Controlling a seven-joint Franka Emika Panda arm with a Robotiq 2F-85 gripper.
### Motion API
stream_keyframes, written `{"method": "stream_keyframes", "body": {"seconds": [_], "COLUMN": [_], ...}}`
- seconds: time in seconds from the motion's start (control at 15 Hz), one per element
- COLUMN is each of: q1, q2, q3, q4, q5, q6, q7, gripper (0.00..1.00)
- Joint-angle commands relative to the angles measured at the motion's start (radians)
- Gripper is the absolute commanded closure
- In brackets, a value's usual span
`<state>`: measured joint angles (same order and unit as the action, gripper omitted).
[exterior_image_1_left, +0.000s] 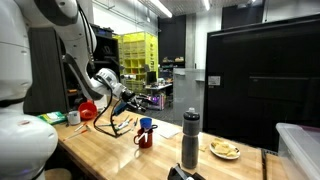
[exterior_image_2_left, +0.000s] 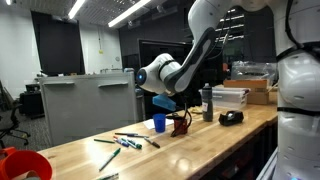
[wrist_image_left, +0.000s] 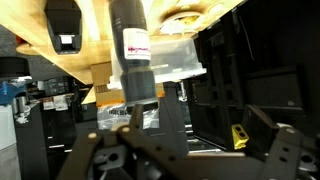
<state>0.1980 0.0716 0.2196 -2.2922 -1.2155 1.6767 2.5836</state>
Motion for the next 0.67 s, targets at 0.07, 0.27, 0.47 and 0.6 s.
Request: {"method": "stream_keyframes", "body": {"seconds": [0.07,0.27,0.47,0.6], "q1": [-0.016,-0.028,-0.044,-0.05], "q2": [0.049,0.091,0.132,0.156], "q3": [-0.028,-0.046,-0.063,-0.069], "q4": [0.02,0.041,0.058,0.066], "q5": [-0.065,-0.069,-0.062,-0.059], "q6": [0.039,0.048,0.061,0.065], "q7": [0.017,0.015,0.014,0.014], "gripper": [0.0,0.0,0.0,0.0]}}
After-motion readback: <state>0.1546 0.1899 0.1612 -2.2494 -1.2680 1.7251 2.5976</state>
